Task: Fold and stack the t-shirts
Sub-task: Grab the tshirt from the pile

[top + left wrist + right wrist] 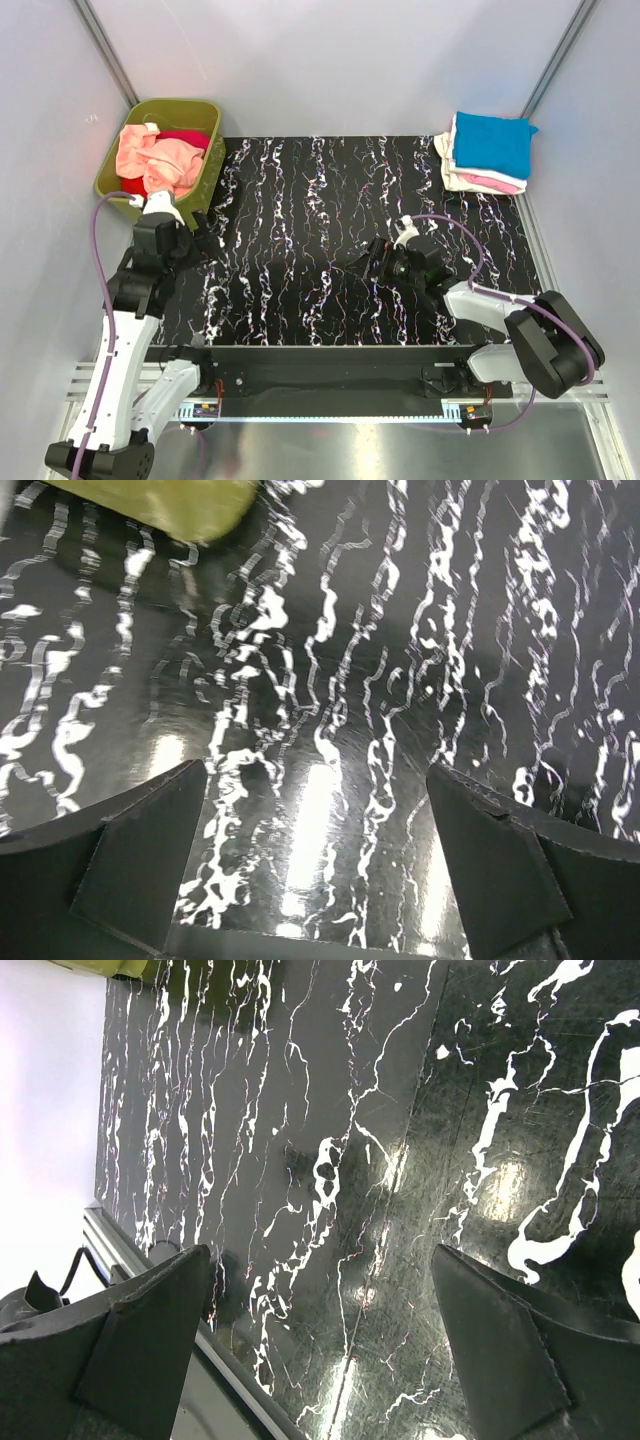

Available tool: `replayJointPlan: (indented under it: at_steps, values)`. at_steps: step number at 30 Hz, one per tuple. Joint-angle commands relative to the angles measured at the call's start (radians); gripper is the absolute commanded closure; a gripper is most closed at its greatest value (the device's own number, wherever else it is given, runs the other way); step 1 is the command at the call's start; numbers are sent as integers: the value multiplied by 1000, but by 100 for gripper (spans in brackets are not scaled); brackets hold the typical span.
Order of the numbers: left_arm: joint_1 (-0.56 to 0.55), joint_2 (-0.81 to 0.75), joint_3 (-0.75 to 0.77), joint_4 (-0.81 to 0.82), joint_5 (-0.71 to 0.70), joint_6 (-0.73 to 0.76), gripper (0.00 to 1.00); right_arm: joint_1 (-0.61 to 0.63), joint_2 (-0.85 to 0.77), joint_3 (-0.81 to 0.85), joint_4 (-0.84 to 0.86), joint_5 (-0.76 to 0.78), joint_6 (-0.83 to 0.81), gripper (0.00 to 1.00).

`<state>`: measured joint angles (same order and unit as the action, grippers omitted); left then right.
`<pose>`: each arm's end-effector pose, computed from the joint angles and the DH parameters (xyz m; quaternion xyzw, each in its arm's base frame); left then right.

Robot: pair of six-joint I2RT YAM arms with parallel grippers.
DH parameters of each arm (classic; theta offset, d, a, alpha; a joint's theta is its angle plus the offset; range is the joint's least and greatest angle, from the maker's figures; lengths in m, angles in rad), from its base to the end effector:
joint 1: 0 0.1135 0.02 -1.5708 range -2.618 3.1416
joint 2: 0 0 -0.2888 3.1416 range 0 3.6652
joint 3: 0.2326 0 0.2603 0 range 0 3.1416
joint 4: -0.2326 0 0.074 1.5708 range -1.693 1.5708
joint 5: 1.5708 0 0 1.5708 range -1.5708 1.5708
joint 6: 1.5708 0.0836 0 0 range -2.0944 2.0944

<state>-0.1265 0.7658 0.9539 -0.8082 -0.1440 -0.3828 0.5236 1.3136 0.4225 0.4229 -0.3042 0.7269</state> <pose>0.1771 -0.0104 0.3289 -0.1460 0.8754 -0.0531 0.4579 0.2383 0.1665 0.1641 0.0065 0.8457 0.4077 0.3443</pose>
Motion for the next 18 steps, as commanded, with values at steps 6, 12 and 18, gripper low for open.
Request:
replayJointPlan:
  at_steps: [6, 12, 18]
  values:
    - [-2, 30, 101, 38, -126, -30, 1, 3, -34, 117, -186, 7, -9, 0]
    - [8, 131, 242, 92, -282, 30, 1, 3, -244, 32, -230, 66, -37, 0]
    - [126, 475, 575, -32, -246, 73, 1, 3, -337, -71, -133, 85, -26, 0]
